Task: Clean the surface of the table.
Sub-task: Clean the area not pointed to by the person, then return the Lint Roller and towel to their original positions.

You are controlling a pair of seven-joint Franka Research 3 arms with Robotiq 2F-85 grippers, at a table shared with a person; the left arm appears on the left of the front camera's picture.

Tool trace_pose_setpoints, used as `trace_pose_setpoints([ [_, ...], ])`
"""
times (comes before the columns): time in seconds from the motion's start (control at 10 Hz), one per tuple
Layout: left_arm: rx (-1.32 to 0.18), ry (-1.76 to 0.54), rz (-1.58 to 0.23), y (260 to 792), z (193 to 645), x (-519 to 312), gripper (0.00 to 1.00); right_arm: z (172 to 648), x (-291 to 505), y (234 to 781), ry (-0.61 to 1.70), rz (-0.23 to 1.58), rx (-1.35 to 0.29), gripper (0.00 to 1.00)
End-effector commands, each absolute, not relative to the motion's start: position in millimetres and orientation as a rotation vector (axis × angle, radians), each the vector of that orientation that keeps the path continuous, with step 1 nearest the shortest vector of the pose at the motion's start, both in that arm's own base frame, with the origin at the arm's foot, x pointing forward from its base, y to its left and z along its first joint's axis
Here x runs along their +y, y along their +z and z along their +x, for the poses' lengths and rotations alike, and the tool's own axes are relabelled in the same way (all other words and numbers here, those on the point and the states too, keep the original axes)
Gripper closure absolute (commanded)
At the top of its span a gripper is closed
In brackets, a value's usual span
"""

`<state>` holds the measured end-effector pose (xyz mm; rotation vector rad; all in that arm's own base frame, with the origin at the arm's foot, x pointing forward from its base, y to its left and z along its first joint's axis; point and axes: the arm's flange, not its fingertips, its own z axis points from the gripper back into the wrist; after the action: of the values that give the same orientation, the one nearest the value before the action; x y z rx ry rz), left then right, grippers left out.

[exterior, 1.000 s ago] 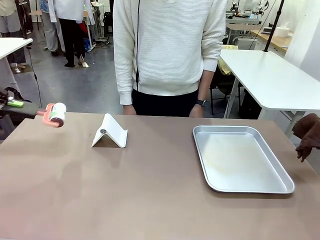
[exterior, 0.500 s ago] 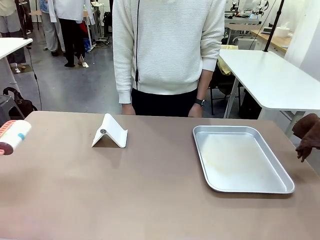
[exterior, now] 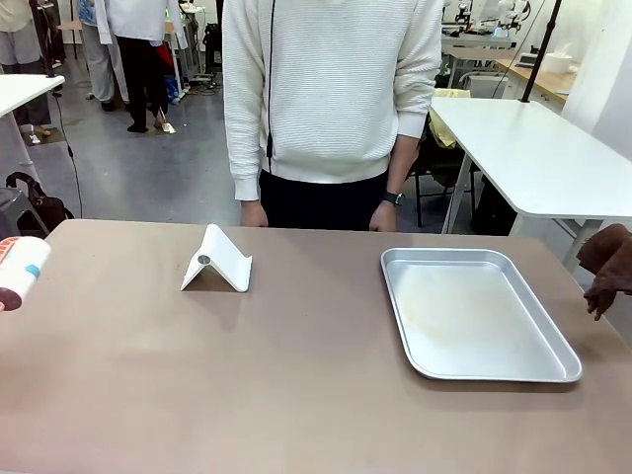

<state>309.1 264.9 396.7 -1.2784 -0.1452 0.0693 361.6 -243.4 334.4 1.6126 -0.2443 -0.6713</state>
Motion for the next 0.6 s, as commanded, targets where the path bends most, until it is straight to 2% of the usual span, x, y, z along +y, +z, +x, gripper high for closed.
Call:
trace_pose_setpoints([
  [0.0, -0.117, 0.071, -1.269, 402.5, 310.1, 265.3, 0.78, 358.3, -241.9, 340.9, -0.666, 1.611, -0.245, 0.93],
  [0.5, -0.117, 0.071, -1.269, 402.5, 310.1, 265.3, 0.78, 358.3, -241.9, 340.9, -0.666, 1.611, -0.245, 0.93],
])
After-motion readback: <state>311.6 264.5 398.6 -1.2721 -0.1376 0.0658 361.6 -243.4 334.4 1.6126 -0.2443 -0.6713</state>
